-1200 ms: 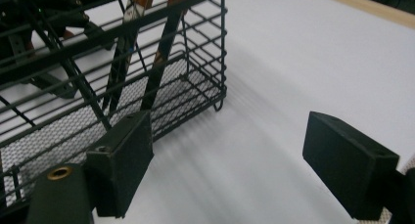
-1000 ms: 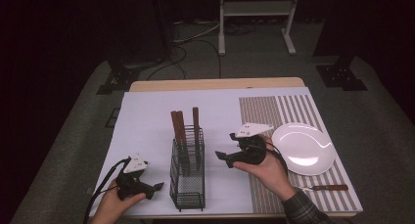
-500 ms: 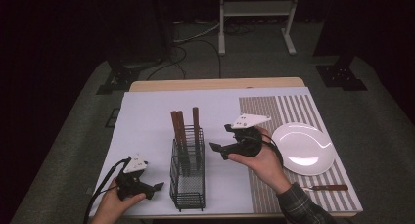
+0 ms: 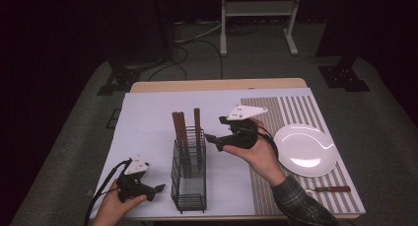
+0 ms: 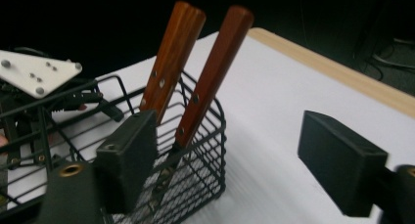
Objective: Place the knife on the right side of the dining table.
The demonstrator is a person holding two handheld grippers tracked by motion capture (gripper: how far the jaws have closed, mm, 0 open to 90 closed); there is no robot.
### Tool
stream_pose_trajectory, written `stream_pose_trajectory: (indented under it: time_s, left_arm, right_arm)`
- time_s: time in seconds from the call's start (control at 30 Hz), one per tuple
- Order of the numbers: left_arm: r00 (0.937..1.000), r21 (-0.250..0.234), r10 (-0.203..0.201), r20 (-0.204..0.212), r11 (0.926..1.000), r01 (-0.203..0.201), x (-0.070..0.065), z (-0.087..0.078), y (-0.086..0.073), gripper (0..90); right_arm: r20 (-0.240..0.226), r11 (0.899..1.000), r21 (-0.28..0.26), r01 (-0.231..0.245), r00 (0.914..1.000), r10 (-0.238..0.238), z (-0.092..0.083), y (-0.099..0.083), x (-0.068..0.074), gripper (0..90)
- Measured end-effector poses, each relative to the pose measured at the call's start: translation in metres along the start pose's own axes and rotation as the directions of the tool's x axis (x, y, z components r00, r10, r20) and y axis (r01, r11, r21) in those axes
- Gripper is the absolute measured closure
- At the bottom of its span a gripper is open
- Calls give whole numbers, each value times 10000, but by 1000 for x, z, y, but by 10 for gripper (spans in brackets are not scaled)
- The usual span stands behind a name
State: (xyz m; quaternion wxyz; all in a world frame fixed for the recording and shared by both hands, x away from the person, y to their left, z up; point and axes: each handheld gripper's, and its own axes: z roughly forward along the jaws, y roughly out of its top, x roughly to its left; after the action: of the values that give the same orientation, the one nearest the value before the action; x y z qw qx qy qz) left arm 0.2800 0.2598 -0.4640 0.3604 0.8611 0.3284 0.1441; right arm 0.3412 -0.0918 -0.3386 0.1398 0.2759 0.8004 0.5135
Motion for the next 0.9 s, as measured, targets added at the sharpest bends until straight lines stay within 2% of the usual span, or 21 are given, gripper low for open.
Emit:
stream_pose_trajectory:
  time_s: [0.4, 0.67, 0.77, 0.9]
  left_arm:
    - [10000, 19, 4, 8, 10000, -4, 0, 0, 0, 0]
    - [10000, 1, -3, 1, 10000, 3, 0, 0, 0, 0]
    - [10000, 7, 1, 5, 10000, -1, 0, 0, 0, 0]
    - [10000, 20, 4, 9, 10000, -4, 0, 0, 0, 0]
  right_arm:
    - [-193, 9996, -278, -64, 9998, 59, 9, 16, -7, 250]
    - [-476, 9994, -339, -98, 9988, 82, 19, 27, -11, 342]
    - [-652, 9990, -418, -170, 9978, 143, 24, 34, -14, 403]
    - [-778, 9990, -403, -197, 9968, 165, 29, 39, -15, 434]
